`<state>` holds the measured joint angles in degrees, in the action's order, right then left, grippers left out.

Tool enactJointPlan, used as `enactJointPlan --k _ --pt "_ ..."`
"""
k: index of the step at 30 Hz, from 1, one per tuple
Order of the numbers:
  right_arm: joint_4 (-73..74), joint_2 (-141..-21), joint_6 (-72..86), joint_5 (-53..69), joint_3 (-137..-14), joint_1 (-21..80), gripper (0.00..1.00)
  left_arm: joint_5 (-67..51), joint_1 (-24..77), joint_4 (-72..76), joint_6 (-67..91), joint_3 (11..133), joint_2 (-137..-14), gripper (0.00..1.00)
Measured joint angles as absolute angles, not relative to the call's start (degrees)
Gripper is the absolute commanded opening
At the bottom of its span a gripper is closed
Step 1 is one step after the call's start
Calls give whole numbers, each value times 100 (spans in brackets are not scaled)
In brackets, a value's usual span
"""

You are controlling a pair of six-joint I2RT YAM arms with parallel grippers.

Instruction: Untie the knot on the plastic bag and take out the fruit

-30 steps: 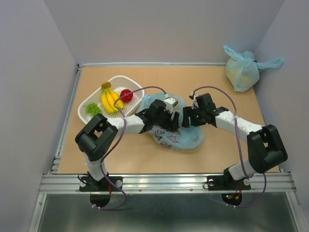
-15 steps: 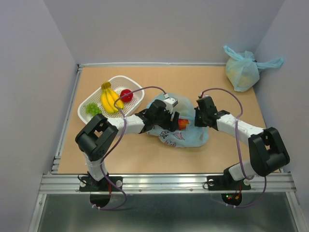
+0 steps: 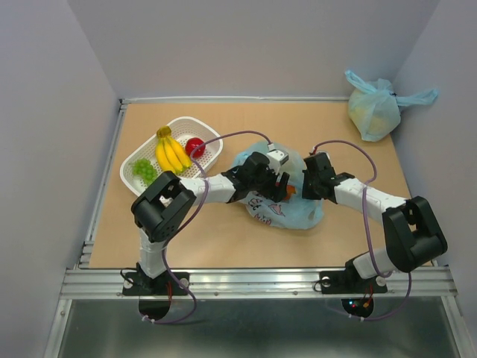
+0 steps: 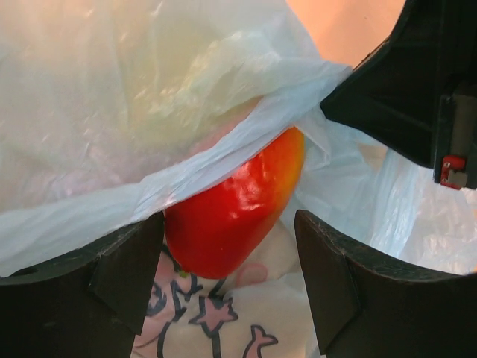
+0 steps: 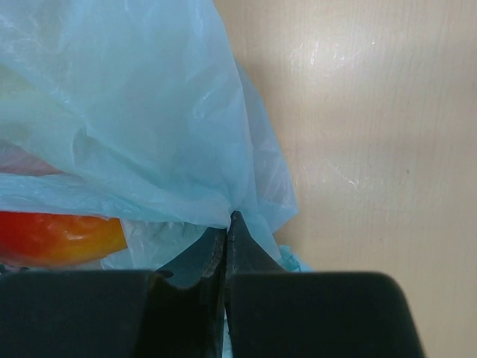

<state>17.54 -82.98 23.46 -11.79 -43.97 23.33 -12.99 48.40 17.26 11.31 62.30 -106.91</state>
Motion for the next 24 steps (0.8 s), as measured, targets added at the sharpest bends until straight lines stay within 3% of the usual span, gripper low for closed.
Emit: enactJointPlan --k 11,14,16,17,19,24 --pt "1752 -8296 2383 -1068 -4397 2338 0 -1350 4987 1693 408 6654 -11212 76" --pt "1754 -8296 2386 -1068 -4397 2338 0 -1334 5059 1662 287 6654 -11212 64" --pt "1754 -8296 2401 -1072 -4397 2338 0 -1328 5094 1645 226 6654 -11207 42" --pt "1754 -8298 2403 -1076 -4397 2338 0 -1321 5103 1625 211 6654 -11201 23" --pt "1754 -8296 2421 -1133 -4397 2338 1 -1306 5105 1584 193 6650 -11170 12" --pt "1752 -8261 2421 -1437 -4338 2338 1 -1245 5105 1181 172 6479 -10739 8"
